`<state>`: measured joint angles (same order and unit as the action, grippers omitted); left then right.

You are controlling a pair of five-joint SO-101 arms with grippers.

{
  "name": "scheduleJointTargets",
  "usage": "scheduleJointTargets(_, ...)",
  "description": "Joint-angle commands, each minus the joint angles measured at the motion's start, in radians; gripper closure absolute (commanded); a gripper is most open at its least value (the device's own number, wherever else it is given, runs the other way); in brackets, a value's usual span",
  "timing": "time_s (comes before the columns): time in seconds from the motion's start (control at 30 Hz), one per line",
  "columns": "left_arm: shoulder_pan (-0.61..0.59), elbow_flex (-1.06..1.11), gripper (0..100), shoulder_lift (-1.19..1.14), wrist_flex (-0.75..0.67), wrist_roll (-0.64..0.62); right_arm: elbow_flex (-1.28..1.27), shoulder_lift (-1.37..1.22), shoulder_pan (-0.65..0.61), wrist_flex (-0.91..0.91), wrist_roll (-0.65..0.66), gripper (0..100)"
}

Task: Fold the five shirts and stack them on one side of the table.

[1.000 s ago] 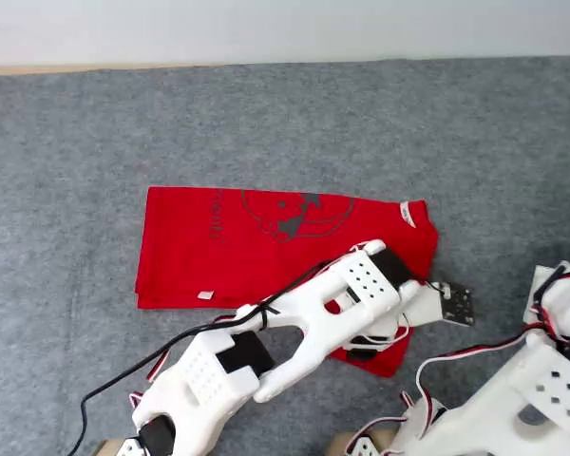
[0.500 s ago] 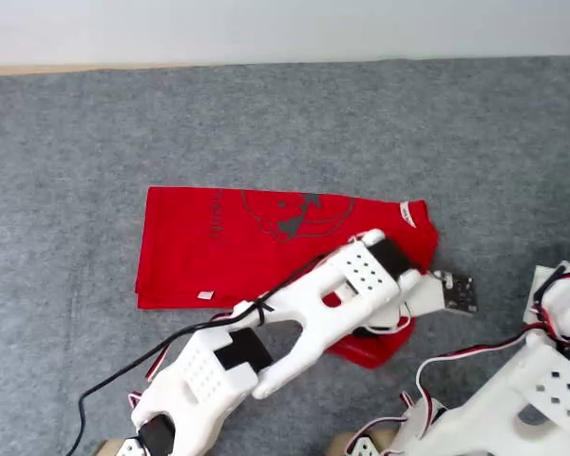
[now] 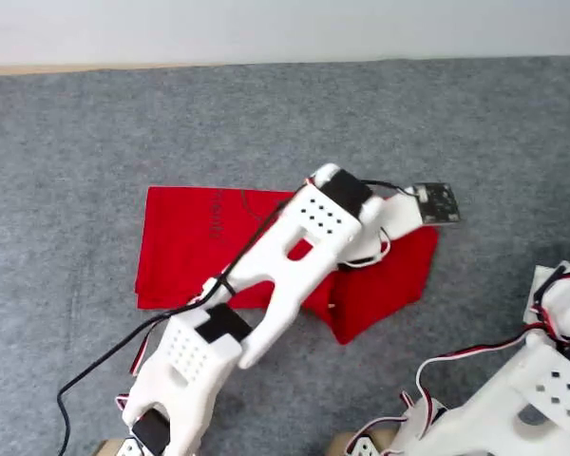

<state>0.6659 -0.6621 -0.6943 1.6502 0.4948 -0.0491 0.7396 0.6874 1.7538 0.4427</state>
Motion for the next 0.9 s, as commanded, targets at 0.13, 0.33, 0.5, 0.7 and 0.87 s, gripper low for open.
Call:
scheduleJointTargets(0.13,-0.060,-0.145,100,-0.120,-0.025,0.000,0.005,0.013,-0.028,0.031,0.005,99.0)
scheduleJointTargets(0.33,-0.106,-0.331,100,-0.235,0.009,-0.018,0.003,0.013,-0.050,0.033,0.005,99.0)
scheduleJointTargets(0.5,-0.114,-0.469,92,-0.330,0.061,-0.020,-0.037,0.019,-0.050,0.031,0.005,99.0)
scheduleJointTargets(0.7,-0.157,-0.590,82,-0.359,0.092,-0.066,-0.074,0.022,-0.047,0.033,0.005,99.0)
scheduleJointTargets(0.87,-0.195,-0.648,82,-0.359,0.094,-0.063,-0.074,0.022,-0.048,0.031,0.005,99.0)
